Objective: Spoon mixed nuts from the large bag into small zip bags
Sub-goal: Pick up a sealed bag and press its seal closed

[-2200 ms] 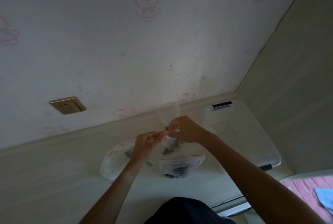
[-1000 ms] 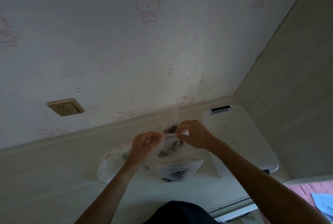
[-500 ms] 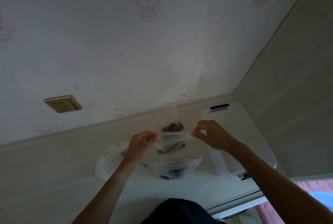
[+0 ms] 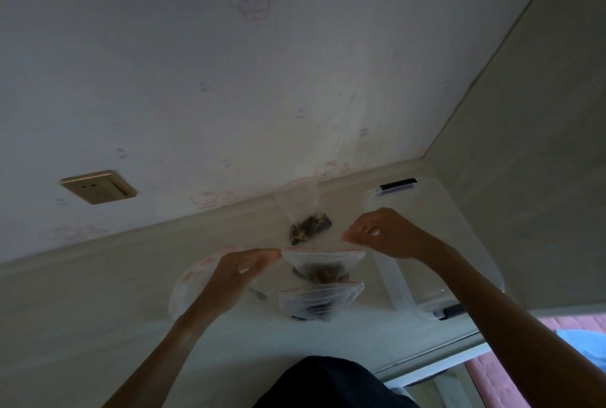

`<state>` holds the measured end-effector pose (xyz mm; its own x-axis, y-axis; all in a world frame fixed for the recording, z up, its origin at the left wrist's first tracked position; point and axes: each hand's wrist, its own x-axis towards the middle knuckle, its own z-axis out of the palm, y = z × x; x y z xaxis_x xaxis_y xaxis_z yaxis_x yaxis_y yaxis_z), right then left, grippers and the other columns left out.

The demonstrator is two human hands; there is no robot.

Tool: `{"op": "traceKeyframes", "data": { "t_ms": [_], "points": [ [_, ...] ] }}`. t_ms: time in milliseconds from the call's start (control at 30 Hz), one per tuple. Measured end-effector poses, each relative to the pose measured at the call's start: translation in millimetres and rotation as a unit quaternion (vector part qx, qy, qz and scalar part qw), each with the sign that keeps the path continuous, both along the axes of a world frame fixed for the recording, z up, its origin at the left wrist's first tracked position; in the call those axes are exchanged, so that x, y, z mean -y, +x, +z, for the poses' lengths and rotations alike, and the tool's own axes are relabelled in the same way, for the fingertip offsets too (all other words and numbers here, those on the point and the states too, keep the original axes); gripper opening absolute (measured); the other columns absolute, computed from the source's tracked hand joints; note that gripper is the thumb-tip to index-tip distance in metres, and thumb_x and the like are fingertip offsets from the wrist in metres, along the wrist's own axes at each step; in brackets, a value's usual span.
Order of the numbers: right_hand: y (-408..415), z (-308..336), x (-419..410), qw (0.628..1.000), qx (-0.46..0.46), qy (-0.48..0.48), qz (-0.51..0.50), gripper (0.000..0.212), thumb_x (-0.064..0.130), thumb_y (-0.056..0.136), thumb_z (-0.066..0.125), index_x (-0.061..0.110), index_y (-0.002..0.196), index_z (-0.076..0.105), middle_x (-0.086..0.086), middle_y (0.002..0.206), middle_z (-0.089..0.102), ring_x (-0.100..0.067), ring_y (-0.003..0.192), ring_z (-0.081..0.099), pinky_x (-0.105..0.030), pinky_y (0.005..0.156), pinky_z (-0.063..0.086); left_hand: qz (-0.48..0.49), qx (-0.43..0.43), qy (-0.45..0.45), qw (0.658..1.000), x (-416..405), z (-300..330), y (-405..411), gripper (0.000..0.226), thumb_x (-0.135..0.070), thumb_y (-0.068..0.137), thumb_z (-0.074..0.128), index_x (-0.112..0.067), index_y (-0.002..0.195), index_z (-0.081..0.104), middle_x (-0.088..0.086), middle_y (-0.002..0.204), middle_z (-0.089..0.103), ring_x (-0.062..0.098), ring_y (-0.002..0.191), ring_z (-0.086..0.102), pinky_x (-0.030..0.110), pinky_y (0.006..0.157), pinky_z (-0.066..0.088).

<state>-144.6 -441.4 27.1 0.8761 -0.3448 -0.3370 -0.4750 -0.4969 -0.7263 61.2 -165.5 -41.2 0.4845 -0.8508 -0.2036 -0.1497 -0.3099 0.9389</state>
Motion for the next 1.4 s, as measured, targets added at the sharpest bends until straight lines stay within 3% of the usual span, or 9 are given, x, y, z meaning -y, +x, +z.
{"op": "traceKeyframes", "data": {
  "t_ms": [167,267,400,567,833,967,1067,1233,1400],
  "points": [
    [47.9,-30.1,17.3,0.992,0.038,0.046,-0.112,0.048,0.036,0.101,0.061,-0.011,0.097,0.071,-0.025,0.095,0.073,-0.035,0.089,0.071,-0.043,0.086,0.054,0.095,-0.058,0.016,0.994,33.4,-5.2,16.3,0.045,-0.049,0.104,0.052,-0.014,0.108,0.08,0.001,0.105,0.081,0.016,0.106,0.075,0.038,0.101,0.054],
    [84.2,-48.3,25.1,0.976,0.018,0.113,-0.183,0.047,0.027,0.102,0.062,-0.019,0.107,0.065,-0.027,0.098,0.069,-0.034,0.089,0.066,-0.042,0.081,0.048,0.165,-0.118,0.07,0.977,64.3,-15.1,25.0,0.043,-0.035,0.11,0.043,-0.004,0.117,0.073,0.015,0.119,0.075,0.025,0.107,0.072,0.038,0.097,0.049],
    [117.2,-65.0,26.4,0.961,-0.03,0.164,-0.219,0.049,0.038,0.1,0.062,-0.004,0.125,0.063,-0.013,0.112,0.064,-0.027,0.102,0.065,-0.039,0.092,0.051,0.214,-0.216,0.126,0.944,97.3,-33.2,31.9,0.051,-0.043,0.11,0.041,-0.004,0.136,0.061,0.012,0.14,0.064,0.022,0.117,0.062,0.036,0.098,0.043],
    [123.7,-90.6,21.2,0.944,-0.093,0.217,-0.228,0.079,0.045,0.1,0.062,0.012,0.16,0.023,-0.009,0.165,0.029,-0.029,0.146,0.039,-0.032,0.107,0.038,0.225,-0.313,0.137,0.913,130.1,-39.1,25.1,0.057,-0.05,0.109,0.037,-0.017,0.155,0.042,0.005,0.159,0.044,0.024,0.142,0.047,0.037,0.108,0.036],
    [120.2,-106.5,19.8,0.908,-0.04,0.292,-0.299,0.086,0.032,0.095,0.072,0.013,0.161,0.021,-0.013,0.158,0.041,-0.029,0.135,0.052,-0.044,0.114,0.043,0.232,-0.415,0.052,0.878,151.5,-34.9,18.9,0.035,-0.038,0.108,0.048,-0.014,0.132,0.054,0.008,0.135,0.063,0.024,0.121,0.06,0.038,0.098,0.046],
    [116.3,-95.3,17.1,0.898,-0.004,0.307,-0.315,0.08,0.032,0.085,0.084,0.005,0.149,0.043,-0.014,0.127,0.068,-0.022,0.096,0.068,-0.035,0.087,0.055,0.234,-0.351,0.037,0.906,154.0,-33.6,24.7,0.009,-0.02,0.1,0.065,-0.014,0.096,0.07,0.004,0.087,0.067,0.019,0.088,0.065,0.03,0.079,0.055],
    [110.2,-82.2,15.7,0.922,0.03,0.264,-0.281,0.036,0.028,0.085,0.084,0.006,0.11,0.073,-0.006,0.095,0.073,-0.017,0.077,0.064,-0.024,0.068,0.053,0.208,-0.263,0.032,0.941,149.8,-29.7,29.6,0.005,-0.017,0.095,0.072,-0.013,0.096,0.075,0.005,0.088,0.07,0.021,0.091,0.066,0.028,0.078,0.055],
    [89.9,-50.2,21.0,0.963,0.075,0.162,-0.201,0.038,0.02,0.09,0.078,0.012,0.069,0.047,-0.007,0.068,0.039,-0.017,0.064,0.041,-0.022,0.06,0.037,0.175,-0.053,0.009,0.983,131.7,-20.0,30.6,0.009,-0.023,0.09,0.08,-0.014,0.091,0.081,-0.003,0.09,0.079,0.001,0.081,0.067,0.017,0.076,0.051],
    [66.7,-32.2,25.4,0.993,0.037,0.01,-0.11,0.052,0.02,0.094,0.073,0.022,0.055,0.038,0.005,0.057,0.036,-0.014,0.055,0.036,-0.021,0.056,0.031,0.169,-0.014,-0.032,0.985,113.5,-15.3,23.3,0.005,-0.025,0.089,0.08,-0.027,0.085,0.08,-0.016,0.083,0.078,-0.007,0.076,0.068,0.008,0.07,0.05]
  ]
}}
